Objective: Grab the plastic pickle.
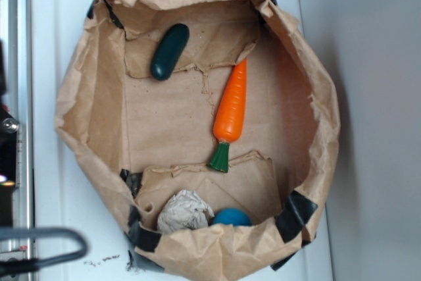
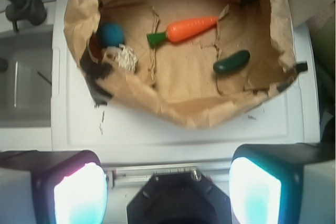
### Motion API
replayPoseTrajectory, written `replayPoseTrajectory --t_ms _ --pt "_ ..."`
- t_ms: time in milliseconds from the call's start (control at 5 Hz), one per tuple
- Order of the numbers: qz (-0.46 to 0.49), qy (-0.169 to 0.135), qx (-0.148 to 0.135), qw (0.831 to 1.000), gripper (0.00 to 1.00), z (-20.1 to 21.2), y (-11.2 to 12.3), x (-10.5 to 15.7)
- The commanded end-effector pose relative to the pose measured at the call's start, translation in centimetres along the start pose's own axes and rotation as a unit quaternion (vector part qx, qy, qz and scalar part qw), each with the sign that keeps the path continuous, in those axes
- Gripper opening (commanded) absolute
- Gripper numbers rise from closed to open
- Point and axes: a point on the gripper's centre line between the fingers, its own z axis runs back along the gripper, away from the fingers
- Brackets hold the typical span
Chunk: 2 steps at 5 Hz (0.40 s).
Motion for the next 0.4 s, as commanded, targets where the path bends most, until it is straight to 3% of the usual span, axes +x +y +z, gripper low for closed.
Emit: replayPoseTrajectory --t_ms 0,200 --pt "0.073 -0.035 0.011 0.997 1.00 0.2 1.7 5.8" --pt "0.139 -0.047 0.024 0.989 1.00 -1.3 2.0 7.5"
